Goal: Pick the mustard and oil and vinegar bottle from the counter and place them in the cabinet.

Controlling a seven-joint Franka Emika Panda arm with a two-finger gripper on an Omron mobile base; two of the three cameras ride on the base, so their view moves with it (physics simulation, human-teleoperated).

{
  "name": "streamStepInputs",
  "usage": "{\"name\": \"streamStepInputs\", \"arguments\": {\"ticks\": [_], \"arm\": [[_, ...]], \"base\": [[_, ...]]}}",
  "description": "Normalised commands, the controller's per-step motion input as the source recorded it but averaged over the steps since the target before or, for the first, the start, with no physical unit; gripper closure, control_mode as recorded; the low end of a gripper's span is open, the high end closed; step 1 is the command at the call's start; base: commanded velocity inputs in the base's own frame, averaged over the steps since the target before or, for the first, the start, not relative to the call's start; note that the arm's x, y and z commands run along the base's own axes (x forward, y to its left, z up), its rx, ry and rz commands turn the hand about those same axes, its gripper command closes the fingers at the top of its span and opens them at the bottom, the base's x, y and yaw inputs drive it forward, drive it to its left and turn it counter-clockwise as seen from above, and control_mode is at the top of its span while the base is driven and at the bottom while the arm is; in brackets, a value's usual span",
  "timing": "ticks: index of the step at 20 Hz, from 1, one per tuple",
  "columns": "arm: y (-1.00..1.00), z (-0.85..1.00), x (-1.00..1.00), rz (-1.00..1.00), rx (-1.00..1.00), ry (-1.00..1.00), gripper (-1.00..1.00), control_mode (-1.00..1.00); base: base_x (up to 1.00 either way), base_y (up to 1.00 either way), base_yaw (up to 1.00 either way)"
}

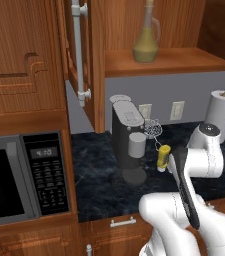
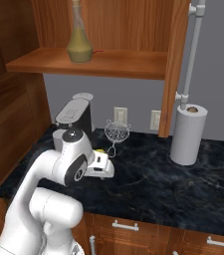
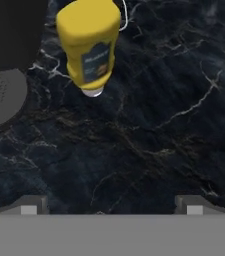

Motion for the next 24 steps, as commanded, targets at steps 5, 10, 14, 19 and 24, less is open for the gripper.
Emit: {"name": "streamStepInputs", "arguments": {"ticks": [5,10,14,19,24], "arm": [[-0.32,0.0,-0.01,0.26,0.08,-0.02,-1.0,-1.0],[-0.24,0.0,0.0,0.28,0.1,0.0,-1.0,-1.0],[-0.12,0.0,0.16,0.25,0.09,0.0,-1.0,-1.0],[-0.02,0.0,0.18,0.23,0.06,0.0,-1.0,-1.0],[0.0,0.0,0.26,0.16,0.03,0.0,-1.0,-1.0]], "base": [[0.0,0.0,0.0],[0.0,0.0,0.0],[0.0,0.0,0.0],[0.0,0.0,0.0],[0.0,0.0,0.0]]}}
